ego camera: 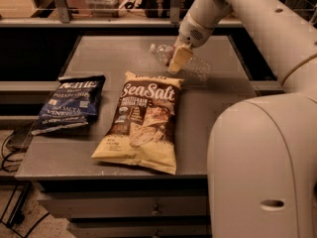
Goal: Knock water bottle over
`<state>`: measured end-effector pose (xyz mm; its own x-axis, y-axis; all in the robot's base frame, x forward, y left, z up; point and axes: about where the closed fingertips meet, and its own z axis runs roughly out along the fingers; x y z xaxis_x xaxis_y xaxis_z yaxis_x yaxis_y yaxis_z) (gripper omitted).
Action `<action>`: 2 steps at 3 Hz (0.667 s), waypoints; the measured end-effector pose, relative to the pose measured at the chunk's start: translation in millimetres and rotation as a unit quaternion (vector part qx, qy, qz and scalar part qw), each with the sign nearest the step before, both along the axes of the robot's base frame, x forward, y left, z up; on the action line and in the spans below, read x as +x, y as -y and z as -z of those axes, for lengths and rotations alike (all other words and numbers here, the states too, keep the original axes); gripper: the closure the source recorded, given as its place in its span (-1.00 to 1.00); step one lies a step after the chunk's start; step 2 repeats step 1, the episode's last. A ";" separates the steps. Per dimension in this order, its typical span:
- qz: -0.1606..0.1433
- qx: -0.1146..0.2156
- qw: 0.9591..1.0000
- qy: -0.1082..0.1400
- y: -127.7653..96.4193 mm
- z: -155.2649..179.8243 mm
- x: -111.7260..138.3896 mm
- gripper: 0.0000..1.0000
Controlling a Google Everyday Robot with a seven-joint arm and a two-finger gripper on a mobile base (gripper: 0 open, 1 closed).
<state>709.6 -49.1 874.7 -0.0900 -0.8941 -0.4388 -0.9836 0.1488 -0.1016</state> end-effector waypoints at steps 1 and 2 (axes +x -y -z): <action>-0.001 0.000 1.000 -0.003 -2.1 3.8 0.3 -1.00; -0.001 0.000 1.000 -0.003 -2.1 3.8 0.3 -1.00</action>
Offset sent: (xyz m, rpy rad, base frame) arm 0.0000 0.0000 0.0000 0.0000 0.0000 0.0000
